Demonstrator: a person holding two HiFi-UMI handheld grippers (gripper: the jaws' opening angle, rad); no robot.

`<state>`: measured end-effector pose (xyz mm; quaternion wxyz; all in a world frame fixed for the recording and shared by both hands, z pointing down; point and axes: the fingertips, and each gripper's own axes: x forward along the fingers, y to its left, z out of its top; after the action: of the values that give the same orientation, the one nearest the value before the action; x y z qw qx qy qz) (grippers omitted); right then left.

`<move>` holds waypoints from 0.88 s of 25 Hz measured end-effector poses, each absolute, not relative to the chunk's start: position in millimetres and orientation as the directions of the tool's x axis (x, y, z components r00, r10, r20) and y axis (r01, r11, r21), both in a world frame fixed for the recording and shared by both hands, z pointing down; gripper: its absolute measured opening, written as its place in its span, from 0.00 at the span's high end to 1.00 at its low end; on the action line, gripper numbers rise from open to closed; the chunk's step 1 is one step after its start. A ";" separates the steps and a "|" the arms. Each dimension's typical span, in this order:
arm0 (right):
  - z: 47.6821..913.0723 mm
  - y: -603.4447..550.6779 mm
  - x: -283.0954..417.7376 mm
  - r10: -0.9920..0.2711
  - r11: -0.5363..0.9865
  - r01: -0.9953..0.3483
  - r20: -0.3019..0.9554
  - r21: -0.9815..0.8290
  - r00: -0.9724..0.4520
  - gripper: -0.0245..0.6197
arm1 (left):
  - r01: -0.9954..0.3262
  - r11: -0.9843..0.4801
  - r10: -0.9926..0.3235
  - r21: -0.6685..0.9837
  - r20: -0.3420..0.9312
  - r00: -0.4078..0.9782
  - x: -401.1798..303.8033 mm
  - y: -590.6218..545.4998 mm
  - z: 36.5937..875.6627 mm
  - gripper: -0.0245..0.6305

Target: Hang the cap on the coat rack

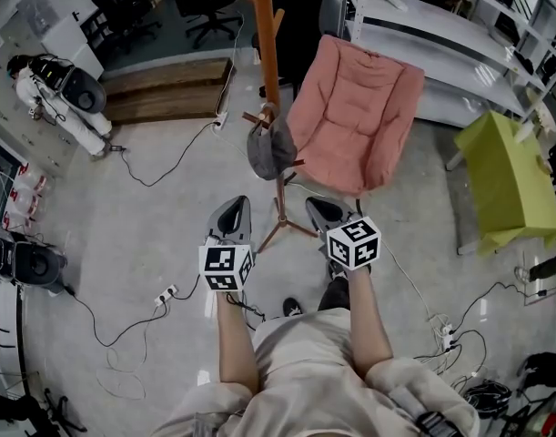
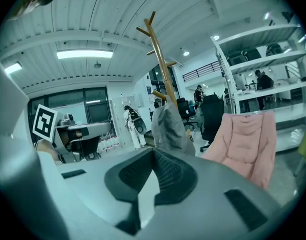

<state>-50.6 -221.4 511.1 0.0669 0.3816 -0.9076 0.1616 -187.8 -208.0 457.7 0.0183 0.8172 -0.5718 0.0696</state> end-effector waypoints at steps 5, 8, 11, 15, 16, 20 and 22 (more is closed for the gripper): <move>513.0 -218.6 -53.4 -0.654 0.672 -0.700 0.250 -0.242 -0.714 0.95 | -0.938 -0.346 -0.932 -0.005 0.118 0.343 -188.1 -206.7 456.1 0.95; 511.9 -216.2 -54.3 -0.652 0.675 -0.697 0.245 -0.241 -0.717 0.95 | -0.940 -0.341 -0.933 -0.006 0.119 0.338 -188.8 -204.8 456.0 0.95; 510.8 -214.7 -55.2 -0.652 0.678 -0.693 0.235 -0.243 -0.720 0.95 | -0.940 -0.341 -0.933 -0.009 0.126 0.337 -188.4 -202.3 458.8 0.95; 512.8 -216.5 -54.8 -0.652 0.678 -0.691 0.230 -0.250 -0.722 0.95 | -0.939 -0.343 -0.930 -0.026 0.146 0.336 -186.5 -199.8 464.4 0.95; 513.3 -216.8 -55.4 -0.652 0.677 -0.691 0.229 -0.255 -0.723 0.95 | -0.938 -0.345 -0.930 -0.031 0.151 0.336 -187.2 -199.1 464.9 0.95; 510.9 -218.5 -64.7 -0.641 0.686 -0.678 0.219 -0.265 -0.735 0.95 | -0.940 -0.339 -0.932 -0.050 0.157 0.328 -194.6 -198.5 461.1 0.95; 509.0 -219.9 -68.7 -0.637 0.692 -0.672 0.215 -0.263 -0.740 0.95 | -0.940 -0.338 -0.932 -0.055 0.157 0.326 -197.0 -199.6 459.6 0.95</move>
<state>-68.7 -219.9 509.0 0.0534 0.3564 -0.9182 0.1642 -197.0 -199.6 459.6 0.0229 0.8138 -0.5751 0.0805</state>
